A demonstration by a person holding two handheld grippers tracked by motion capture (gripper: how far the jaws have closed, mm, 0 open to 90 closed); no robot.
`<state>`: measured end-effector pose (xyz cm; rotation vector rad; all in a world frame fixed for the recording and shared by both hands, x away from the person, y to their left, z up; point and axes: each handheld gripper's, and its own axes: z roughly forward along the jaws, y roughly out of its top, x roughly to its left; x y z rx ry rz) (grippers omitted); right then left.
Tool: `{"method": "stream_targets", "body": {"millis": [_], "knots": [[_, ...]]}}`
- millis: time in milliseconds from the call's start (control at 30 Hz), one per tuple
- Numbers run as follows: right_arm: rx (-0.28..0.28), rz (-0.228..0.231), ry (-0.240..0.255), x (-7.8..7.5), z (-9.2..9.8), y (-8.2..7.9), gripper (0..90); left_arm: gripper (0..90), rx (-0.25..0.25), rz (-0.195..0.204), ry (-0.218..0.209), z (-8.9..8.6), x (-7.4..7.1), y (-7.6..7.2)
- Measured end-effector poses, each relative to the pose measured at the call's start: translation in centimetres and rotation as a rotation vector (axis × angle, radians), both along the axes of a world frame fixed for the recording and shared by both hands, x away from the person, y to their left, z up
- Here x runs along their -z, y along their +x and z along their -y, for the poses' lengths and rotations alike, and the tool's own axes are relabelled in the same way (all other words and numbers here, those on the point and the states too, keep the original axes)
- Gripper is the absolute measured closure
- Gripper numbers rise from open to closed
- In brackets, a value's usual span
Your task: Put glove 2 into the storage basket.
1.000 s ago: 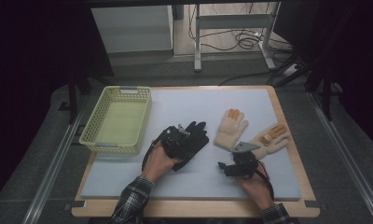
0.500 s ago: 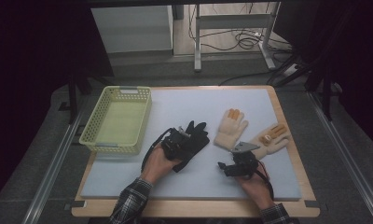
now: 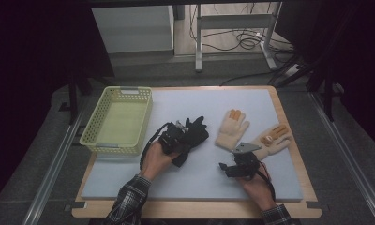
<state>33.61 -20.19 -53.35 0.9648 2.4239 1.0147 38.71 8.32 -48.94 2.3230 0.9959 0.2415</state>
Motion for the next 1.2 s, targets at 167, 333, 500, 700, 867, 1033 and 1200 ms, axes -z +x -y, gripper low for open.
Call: {"method": "stream_targets", "body": {"millis": [167, 333, 500, 700, 867, 1033, 1200], "knots": [[0.0, 0.0, 0.0, 0.0, 0.0, 0.0, 22.1, 63.3, -0.03, 0.02, -0.006, -1.1, -2.0, 0.7], [-0.001, 0.001, 0.001, 0.0, 0.0, 0.0, 22.1, 62.8, -0.065, 0.04, 0.005, -2.7, -4.0, 1.5], [-0.002, 0.002, 0.0, 0.0, 0.0, 0.0, 22.1, 62.6, -0.112, 0.058, 0.013, -4.6, -5.7, 2.2], [-0.002, 0.002, 0.0, 0.0, 0.0, 0.0, 22.1, 62.1, -0.173, 0.083, 0.026, -7.3, -7.4, 2.9], [-0.001, 0.002, 0.0, 0.0, 0.0, 0.0, 22.1, 61.6, -0.237, 0.1, 0.03, -10.0, -8.5, 3.4], [-0.001, 0.003, 0.003, 0.0, 0.0, 0.0, 22.1, 60.7, -0.293, 0.113, 0.038, -12.6, -8.8, 3.7], [-0.002, 0.003, 0.002, 0.0, 0.0, 0.0, 22.1, 60.0, -0.353, 0.112, 0.05, -15.4, -8.2, 4.2]]}}
